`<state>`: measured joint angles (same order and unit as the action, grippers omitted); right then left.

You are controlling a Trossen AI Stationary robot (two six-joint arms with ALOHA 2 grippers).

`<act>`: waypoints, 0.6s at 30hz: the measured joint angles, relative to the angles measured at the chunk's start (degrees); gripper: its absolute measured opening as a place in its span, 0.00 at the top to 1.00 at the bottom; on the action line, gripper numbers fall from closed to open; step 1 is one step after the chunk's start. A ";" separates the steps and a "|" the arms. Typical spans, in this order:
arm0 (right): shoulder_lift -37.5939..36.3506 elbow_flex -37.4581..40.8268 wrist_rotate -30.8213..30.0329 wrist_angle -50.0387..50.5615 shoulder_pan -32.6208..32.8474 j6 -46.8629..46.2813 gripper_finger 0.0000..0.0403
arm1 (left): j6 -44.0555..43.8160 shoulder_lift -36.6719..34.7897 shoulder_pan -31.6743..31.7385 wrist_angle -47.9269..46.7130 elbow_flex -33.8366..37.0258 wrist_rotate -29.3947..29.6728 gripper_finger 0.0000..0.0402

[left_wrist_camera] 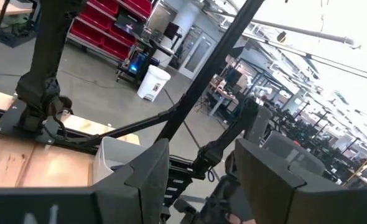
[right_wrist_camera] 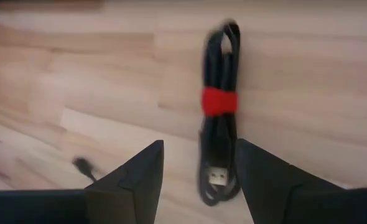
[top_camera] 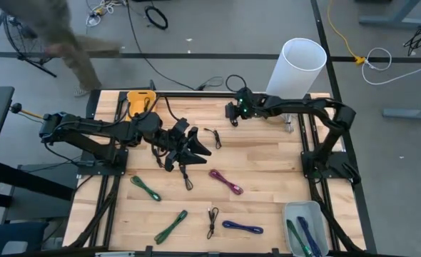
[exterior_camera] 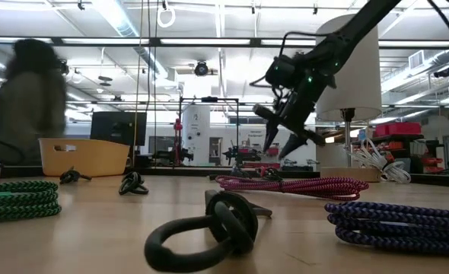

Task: Pick & Place USB Port
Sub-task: Put the black charger cable into the yellow bin

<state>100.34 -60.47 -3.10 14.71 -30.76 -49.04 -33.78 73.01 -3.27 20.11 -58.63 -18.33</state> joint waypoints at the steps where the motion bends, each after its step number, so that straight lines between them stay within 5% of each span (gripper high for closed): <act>1: 0.46 0.02 0.72 -0.11 -0.30 -0.21 0.51 | 0.02 0.00 0.01 -0.62 0.00 -0.02 0.53; 18: 7.60 -0.09 2.19 -3.77 -0.98 -0.11 0.51 | 0.83 0.00 0.60 -3.19 0.00 -0.02 0.53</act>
<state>107.94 -60.55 -0.92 10.94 -31.74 -49.15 -32.95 73.01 -2.68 16.92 -58.63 -18.35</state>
